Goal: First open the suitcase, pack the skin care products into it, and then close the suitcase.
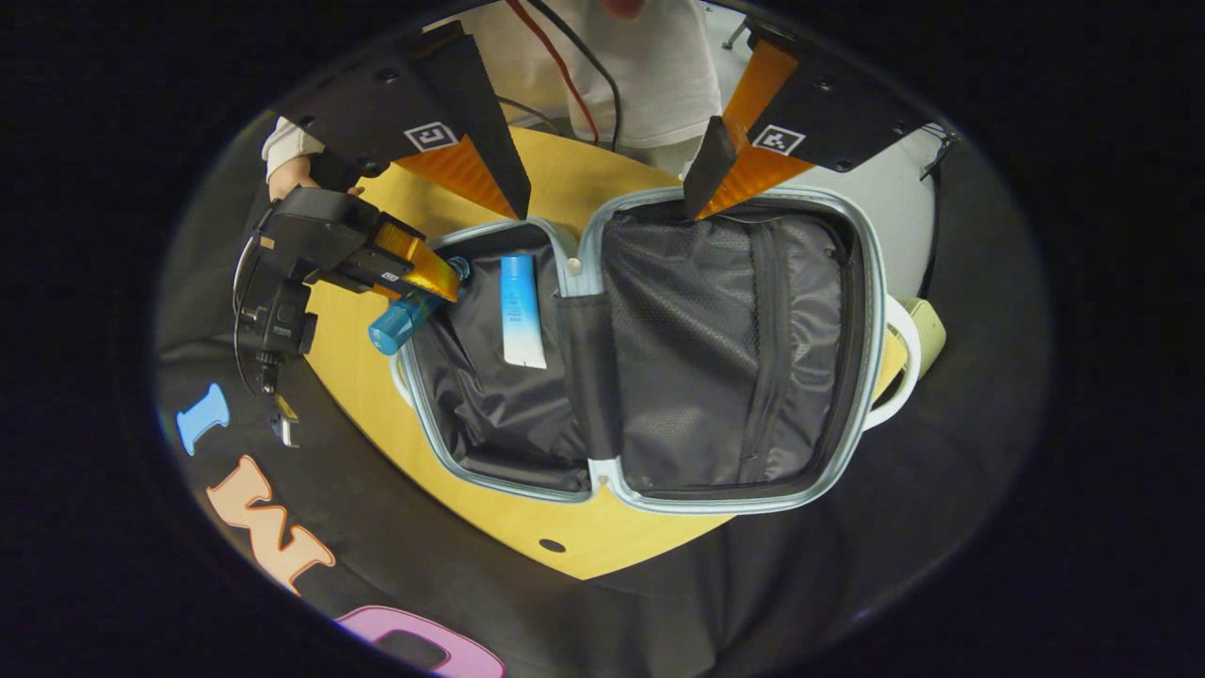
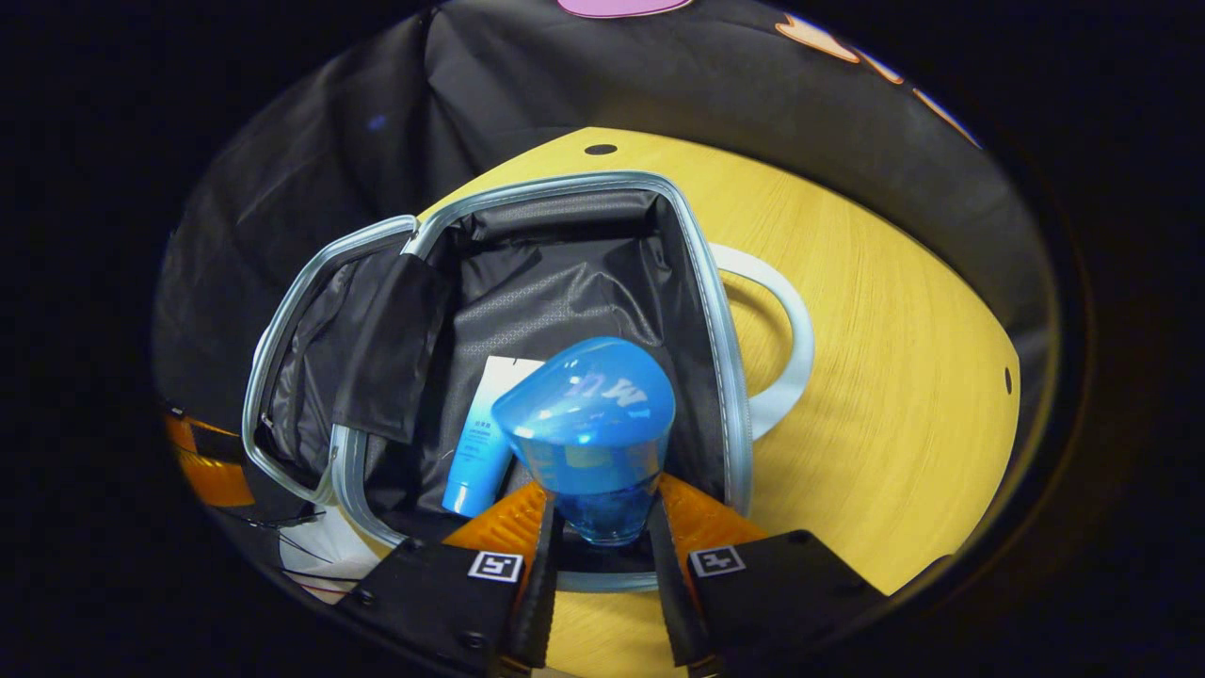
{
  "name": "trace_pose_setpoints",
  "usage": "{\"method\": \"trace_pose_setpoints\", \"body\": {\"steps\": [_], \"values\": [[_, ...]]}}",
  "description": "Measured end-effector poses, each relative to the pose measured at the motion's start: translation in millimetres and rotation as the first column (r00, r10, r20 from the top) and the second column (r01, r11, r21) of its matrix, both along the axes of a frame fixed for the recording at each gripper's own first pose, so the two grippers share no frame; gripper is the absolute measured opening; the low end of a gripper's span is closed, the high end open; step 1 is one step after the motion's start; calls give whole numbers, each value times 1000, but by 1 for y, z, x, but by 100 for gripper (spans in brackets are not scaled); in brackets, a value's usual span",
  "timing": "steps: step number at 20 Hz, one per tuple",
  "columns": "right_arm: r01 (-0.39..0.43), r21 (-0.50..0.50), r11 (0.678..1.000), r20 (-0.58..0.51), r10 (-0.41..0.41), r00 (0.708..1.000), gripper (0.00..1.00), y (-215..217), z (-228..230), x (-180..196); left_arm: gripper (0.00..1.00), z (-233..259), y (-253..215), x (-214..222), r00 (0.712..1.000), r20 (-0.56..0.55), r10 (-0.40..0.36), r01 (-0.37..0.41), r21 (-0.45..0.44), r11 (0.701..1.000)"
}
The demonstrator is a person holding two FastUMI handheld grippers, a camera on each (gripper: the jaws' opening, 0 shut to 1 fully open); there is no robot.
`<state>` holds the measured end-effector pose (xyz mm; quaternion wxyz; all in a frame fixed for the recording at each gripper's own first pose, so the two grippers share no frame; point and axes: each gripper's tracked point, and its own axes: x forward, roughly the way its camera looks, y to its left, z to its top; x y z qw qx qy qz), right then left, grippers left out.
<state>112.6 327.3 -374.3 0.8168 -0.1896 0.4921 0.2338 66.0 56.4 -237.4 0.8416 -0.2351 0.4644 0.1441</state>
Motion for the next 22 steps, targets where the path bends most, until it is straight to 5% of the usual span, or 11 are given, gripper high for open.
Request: {"method": "trace_pose_setpoints", "body": {"steps": [8, 11, 22], "values": [[8, 40, 999, 35, -10, 999, 74, 2, 19, -4, 97, 2, 54, -31, 988, 21, 151, -150, -25, 988], [5, 86, 996, 68, -11, 998, 97, 5, 33, -4, 97, -1, 85, -47, 975, 19, 223, -223, -18, 975], [96, 108, 990, 166, -113, 980, 99, -42, 82, -9, 97, -12, 224, -77, 902, 32, 430, -431, 34, 902]]}}
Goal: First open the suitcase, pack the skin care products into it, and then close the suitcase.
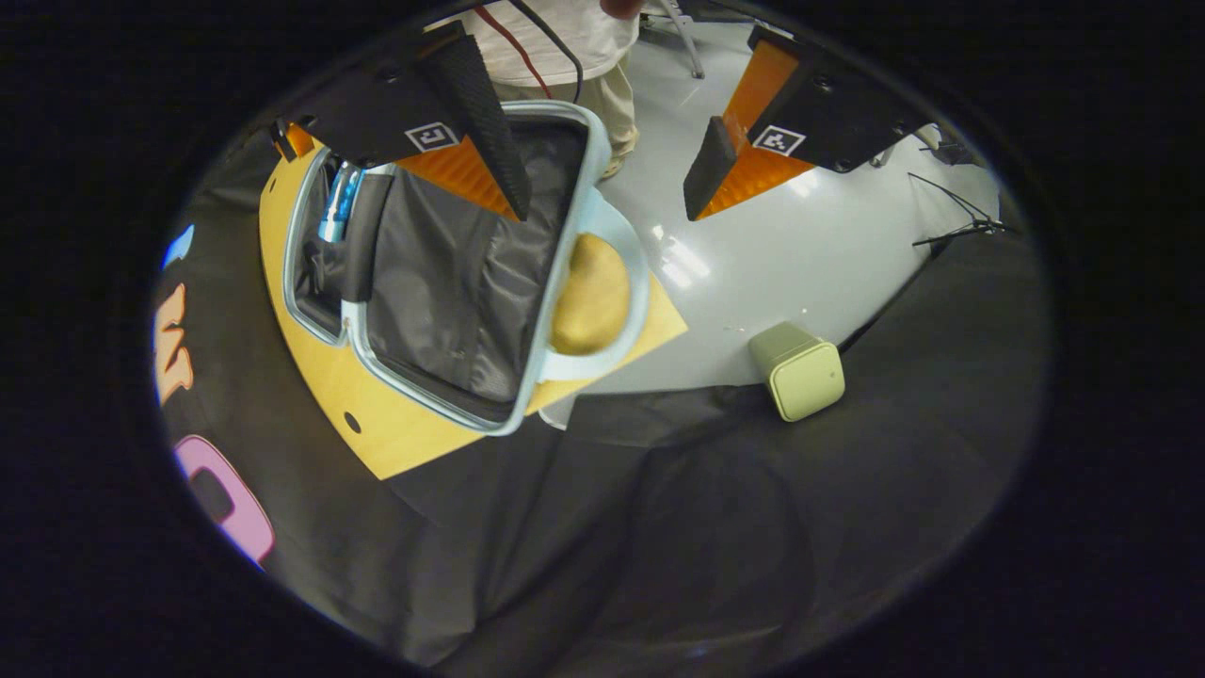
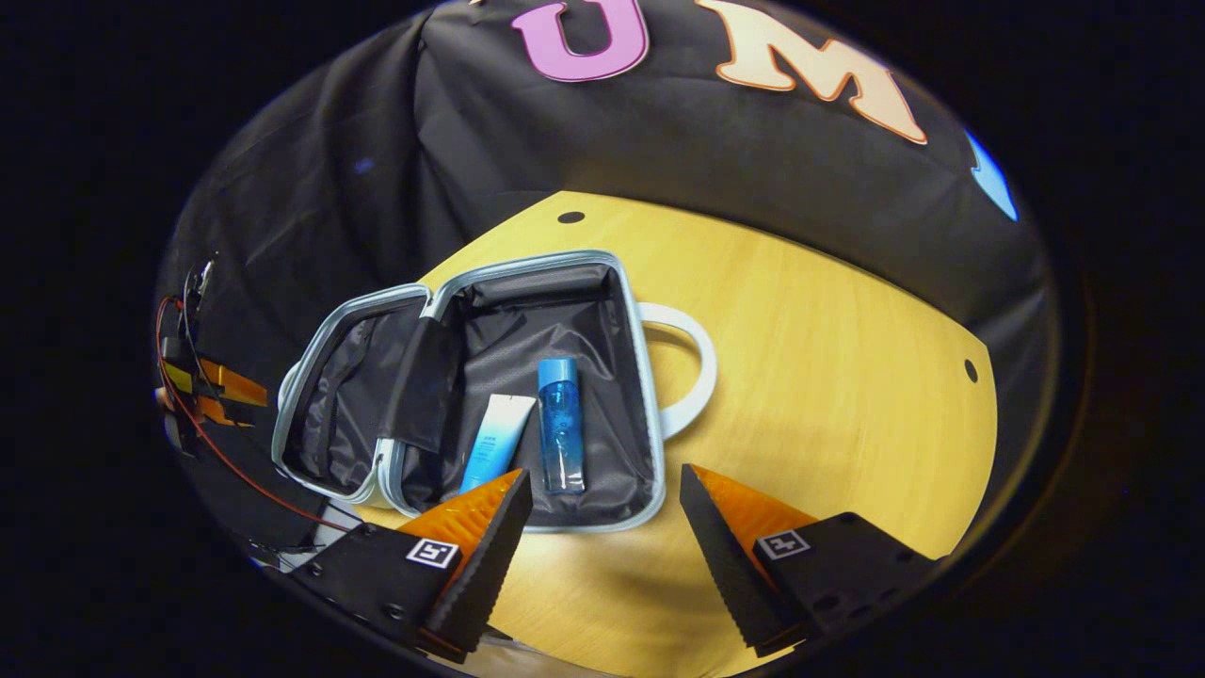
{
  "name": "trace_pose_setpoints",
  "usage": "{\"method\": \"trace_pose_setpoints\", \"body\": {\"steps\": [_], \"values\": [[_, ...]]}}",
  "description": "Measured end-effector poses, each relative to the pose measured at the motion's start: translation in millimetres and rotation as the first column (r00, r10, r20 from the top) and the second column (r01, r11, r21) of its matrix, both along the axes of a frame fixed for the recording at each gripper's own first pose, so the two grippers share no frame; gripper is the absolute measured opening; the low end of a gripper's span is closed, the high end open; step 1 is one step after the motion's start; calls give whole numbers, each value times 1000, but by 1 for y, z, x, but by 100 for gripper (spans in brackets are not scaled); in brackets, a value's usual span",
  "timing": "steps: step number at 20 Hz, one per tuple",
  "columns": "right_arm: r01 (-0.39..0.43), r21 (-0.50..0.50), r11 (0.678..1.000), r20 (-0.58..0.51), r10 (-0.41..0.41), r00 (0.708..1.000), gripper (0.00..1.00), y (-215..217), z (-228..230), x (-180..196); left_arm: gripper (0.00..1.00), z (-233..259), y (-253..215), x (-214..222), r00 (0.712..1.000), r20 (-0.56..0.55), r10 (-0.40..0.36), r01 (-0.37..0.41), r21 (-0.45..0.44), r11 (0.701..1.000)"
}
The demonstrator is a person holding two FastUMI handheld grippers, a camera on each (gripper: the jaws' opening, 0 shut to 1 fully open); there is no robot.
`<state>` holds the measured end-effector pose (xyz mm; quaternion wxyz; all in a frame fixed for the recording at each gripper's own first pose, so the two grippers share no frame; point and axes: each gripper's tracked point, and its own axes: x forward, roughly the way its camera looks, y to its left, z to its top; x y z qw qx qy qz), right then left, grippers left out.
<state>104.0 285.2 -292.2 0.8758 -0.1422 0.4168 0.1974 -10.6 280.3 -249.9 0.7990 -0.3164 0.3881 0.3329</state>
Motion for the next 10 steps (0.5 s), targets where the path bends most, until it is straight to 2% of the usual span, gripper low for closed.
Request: {"method": "trace_pose_setpoints", "body": {"steps": [7, 9, 10], "values": [[73, -36, 997, 11, -73, 997, 94, -43, 15, -12, 96, -33, 35, 13, 1000, -10, 13, -14, -65, 998], [99, -37, 994, 14, -99, 995, 94, -51, 18, -13, 96, -42, 38, 20, 1000, -8, 11, -11, -88, 996], [110, -33, 993, 15, -110, 994, 99, -53, 20, -13, 95, -46, 38, 24, 1000, -5, 7, -8, -104, 995]]}}
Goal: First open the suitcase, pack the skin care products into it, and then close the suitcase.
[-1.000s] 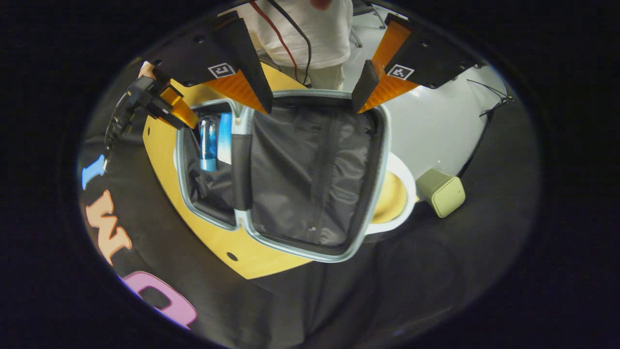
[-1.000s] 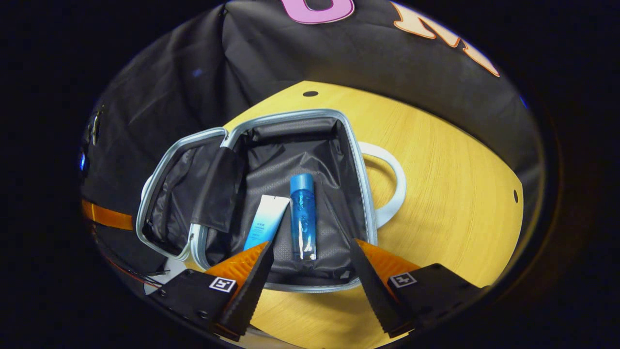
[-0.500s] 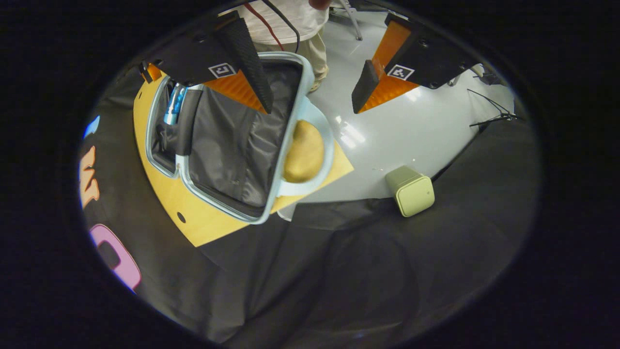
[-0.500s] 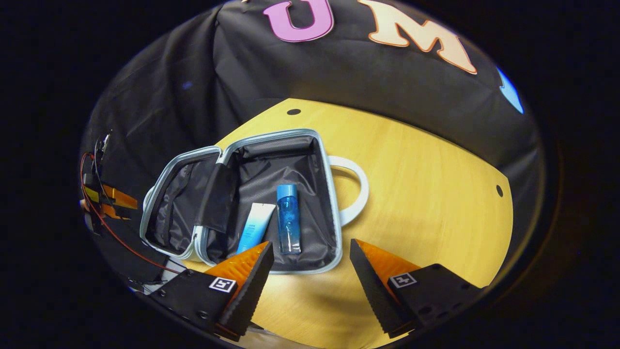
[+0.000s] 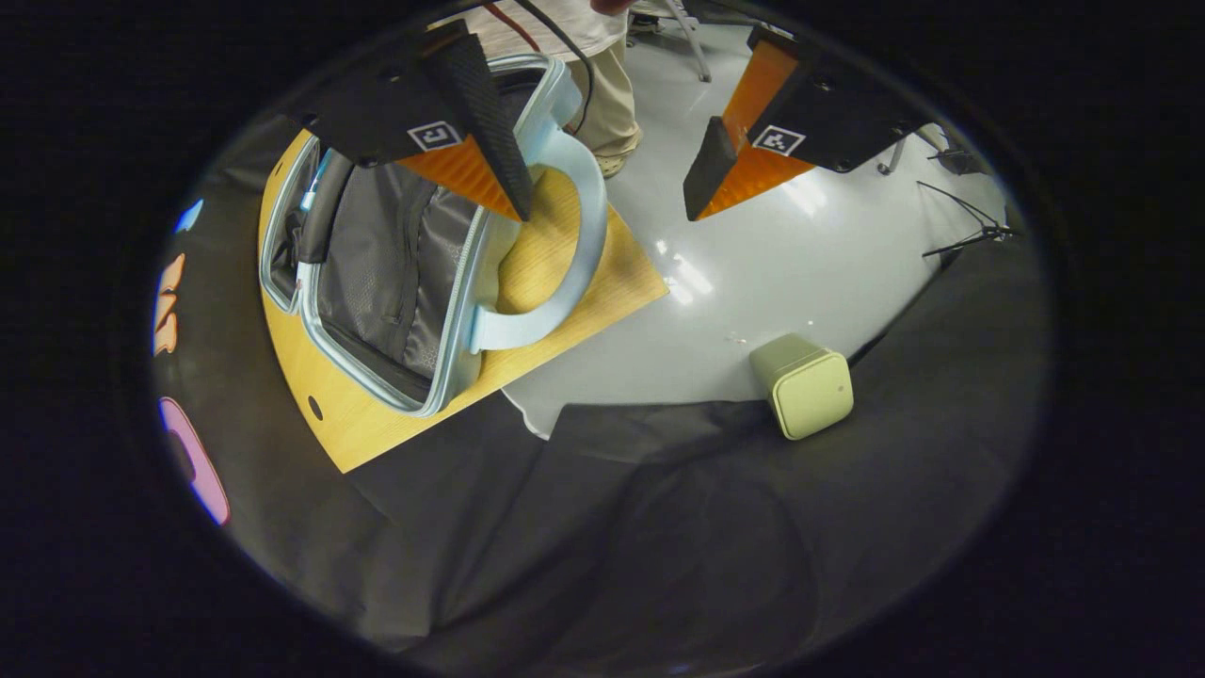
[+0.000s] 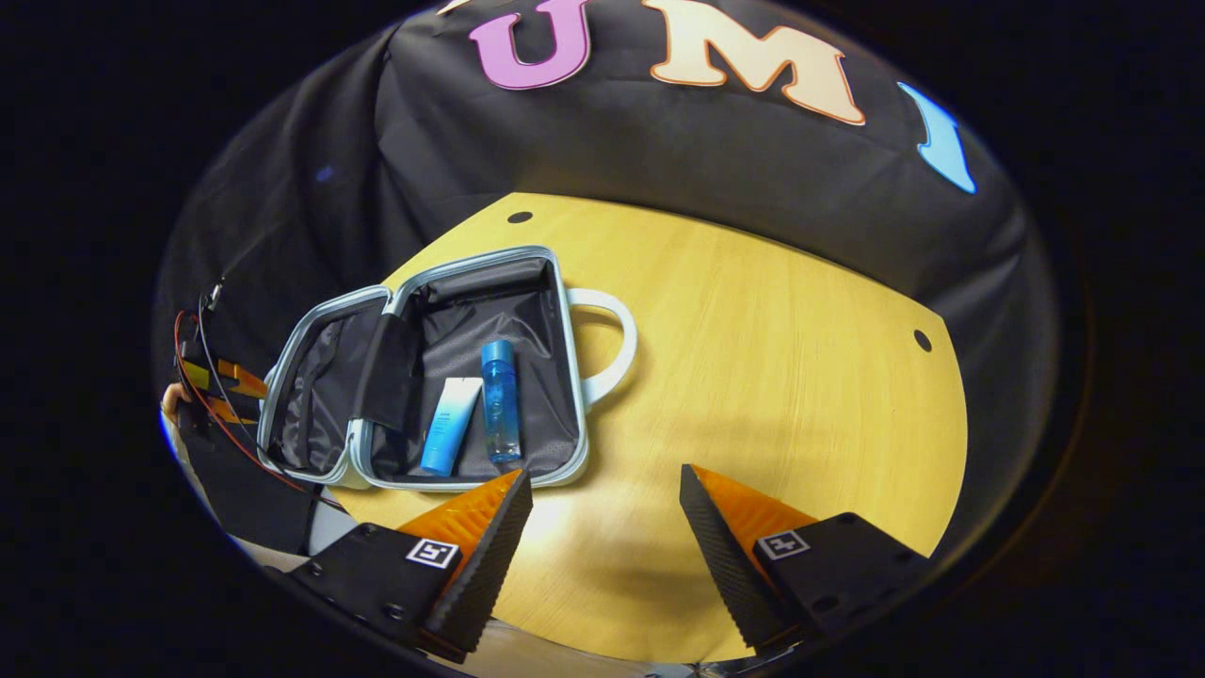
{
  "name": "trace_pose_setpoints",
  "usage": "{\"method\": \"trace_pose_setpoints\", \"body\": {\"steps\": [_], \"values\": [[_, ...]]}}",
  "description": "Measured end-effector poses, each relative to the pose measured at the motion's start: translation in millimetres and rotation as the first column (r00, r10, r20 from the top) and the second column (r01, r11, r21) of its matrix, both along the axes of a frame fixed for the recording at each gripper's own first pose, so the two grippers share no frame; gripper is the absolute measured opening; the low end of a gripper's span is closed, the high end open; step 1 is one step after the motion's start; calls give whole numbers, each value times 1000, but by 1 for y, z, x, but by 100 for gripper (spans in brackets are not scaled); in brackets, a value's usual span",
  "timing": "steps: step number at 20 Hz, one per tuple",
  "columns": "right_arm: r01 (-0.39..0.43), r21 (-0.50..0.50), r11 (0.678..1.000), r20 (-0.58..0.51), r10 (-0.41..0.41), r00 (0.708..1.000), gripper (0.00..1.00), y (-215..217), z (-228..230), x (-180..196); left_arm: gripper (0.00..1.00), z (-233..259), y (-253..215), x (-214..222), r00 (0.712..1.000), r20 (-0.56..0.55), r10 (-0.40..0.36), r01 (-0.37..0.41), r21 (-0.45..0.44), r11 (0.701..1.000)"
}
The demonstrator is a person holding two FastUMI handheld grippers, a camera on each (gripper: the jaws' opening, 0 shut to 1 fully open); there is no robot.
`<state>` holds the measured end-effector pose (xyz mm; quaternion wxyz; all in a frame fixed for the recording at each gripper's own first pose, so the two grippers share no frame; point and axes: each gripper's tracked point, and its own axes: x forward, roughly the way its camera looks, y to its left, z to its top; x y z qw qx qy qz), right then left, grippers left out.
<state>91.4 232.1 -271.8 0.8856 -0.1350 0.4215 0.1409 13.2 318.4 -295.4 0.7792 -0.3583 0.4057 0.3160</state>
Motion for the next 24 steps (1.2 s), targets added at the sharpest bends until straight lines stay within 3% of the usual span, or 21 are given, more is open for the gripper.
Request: {"method": "trace_pose_setpoints", "body": {"steps": [5, 6, 7, 10, 12, 16, 17, 18, 24], "values": [[27, 5, 1000, 3, -27, 1000, 95, -6, 2, 0, 83, -16, -2, 7, 999, 8, 32, -31, -88, 996], [27, 5, 1000, 1, -27, 1000, 99, -6, 1, -1, 82, -18, -2, 9, 999, 13, 40, -38, -104, 994], [27, 3, 1000, -1, -27, 1000, 99, -6, 1, -2, 74, -20, -4, 9, 999, 15, 46, -44, -117, 992], [31, 6, 1000, -6, -31, 1000, 99, -6, -1, -1, 27, -22, -7, 13, 998, 30, 55, -50, -140, 989], [31, 12, 999, -10, -30, 999, 99, -5, -2, -1, 19, -22, -7, 15, 998, 32, 48, -43, -130, 991], [35, 17, 999, -12, -35, 999, 99, -8, -2, -2, 8, -14, -8, 20, 998, 64, 23, -15, -127, 992], [38, 19, 999, -13, -37, 999, 99, -10, -2, -3, 10, -10, -10, 21, 996, 83, 21, -10, -133, 991], [41, 21, 999, -15, -41, 999, 99, -11, -3, -3, 4, -5, -12, 22, 994, 104, 17, -3, -137, 991], [49, 47, 998, -13, -48, 999, 95, -14, -2, -1, 3, 30, -16, 21, 992, 128, 8, 2, -80, 997]]}}
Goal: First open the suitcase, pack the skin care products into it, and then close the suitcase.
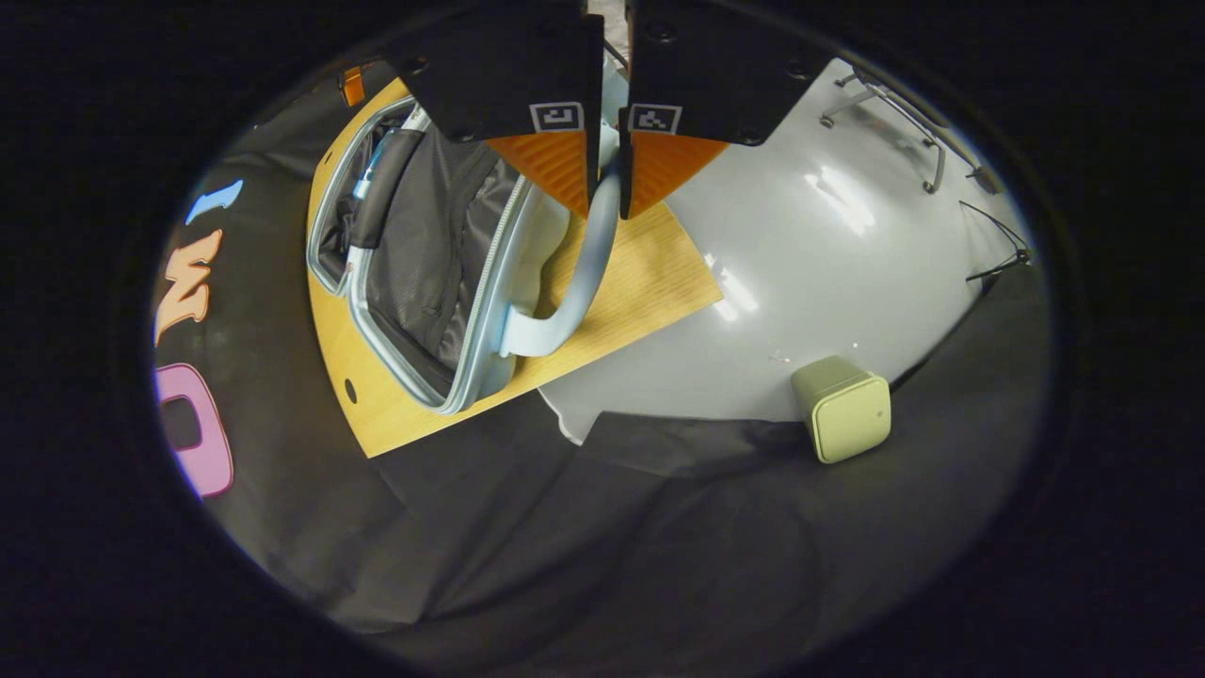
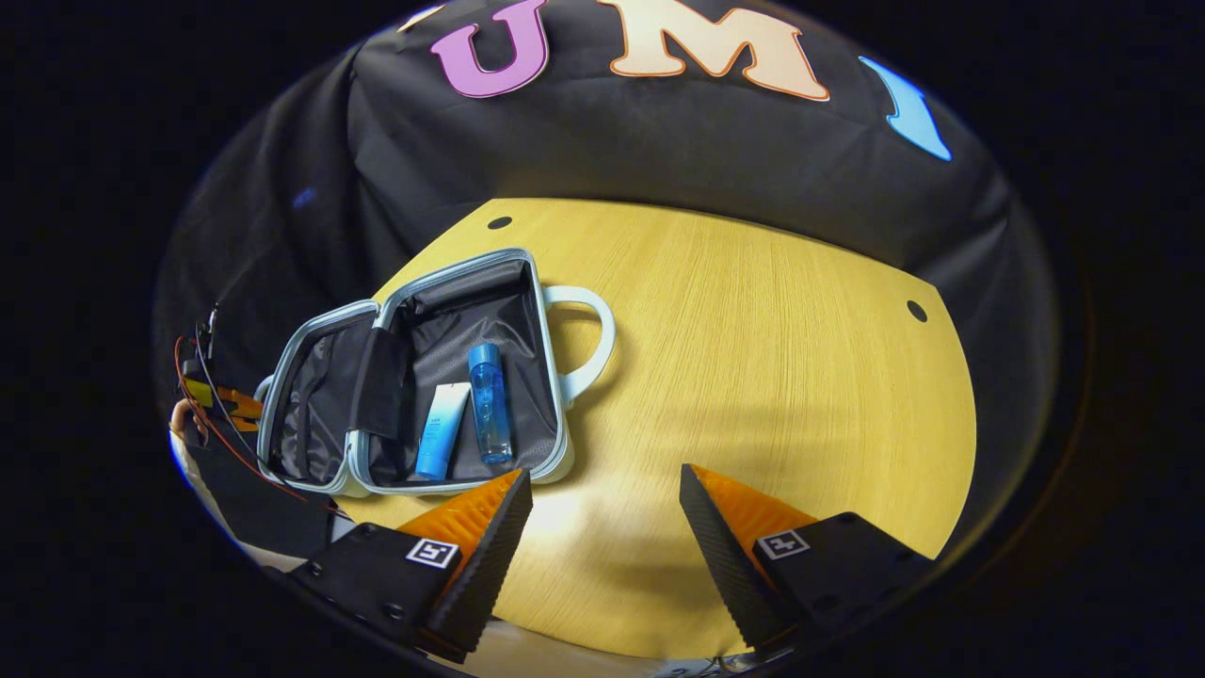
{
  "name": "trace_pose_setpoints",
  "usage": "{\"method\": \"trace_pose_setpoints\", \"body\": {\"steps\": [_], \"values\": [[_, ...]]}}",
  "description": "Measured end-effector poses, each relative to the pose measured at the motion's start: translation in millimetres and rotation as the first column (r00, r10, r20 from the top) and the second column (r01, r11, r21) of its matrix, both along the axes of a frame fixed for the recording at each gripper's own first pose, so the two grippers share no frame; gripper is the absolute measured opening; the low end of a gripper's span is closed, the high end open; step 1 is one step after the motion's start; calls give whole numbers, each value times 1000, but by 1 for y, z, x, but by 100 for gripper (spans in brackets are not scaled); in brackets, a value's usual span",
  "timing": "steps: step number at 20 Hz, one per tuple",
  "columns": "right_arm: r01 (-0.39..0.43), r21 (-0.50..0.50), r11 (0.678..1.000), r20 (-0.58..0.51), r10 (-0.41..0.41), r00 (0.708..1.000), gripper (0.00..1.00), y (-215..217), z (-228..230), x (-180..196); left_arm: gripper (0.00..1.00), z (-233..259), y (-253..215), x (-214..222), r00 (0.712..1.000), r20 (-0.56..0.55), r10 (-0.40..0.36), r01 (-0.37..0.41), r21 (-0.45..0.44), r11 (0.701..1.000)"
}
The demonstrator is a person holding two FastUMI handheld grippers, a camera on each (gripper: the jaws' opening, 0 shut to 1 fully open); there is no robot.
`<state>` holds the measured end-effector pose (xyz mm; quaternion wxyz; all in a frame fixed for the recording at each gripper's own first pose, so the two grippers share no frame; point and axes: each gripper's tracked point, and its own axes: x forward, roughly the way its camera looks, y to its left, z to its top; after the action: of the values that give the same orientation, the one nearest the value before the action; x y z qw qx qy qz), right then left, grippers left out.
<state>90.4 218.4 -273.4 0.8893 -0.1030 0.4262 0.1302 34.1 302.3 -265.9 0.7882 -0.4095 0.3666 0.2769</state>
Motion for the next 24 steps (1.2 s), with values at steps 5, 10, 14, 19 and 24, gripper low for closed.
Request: {"method": "trace_pose_setpoints", "body": {"steps": [5, 10, 14, 19, 24], "values": [[6, 25, 1000, -4, -6, 1000, 99, -2, 3, -1, 2, 67, -11, 8, 992, 125, -2, -3, 44, 999], [13, 55, 998, -8, -12, 1000, 99, -10, -1, 2, 2, 121, -41, 15, 985, 153, -82, 58, 155, 986], [34, 94, 995, -10, -34, 999, 95, -25, 3, 2, 3, 171, -77, 38, 962, 235, -139, 88, 216, 972], [60, 128, 990, 16, -62, 998, 99, -52, 17, 9, 3, 208, -122, 66, 935, 268, -231, 149, 296, 944], [66, 112, 992, 52, -72, 996, 99, -80, 28, 19, 3, 235, -193, 109, 884, 303, -357, 246, 346, 905]]}}
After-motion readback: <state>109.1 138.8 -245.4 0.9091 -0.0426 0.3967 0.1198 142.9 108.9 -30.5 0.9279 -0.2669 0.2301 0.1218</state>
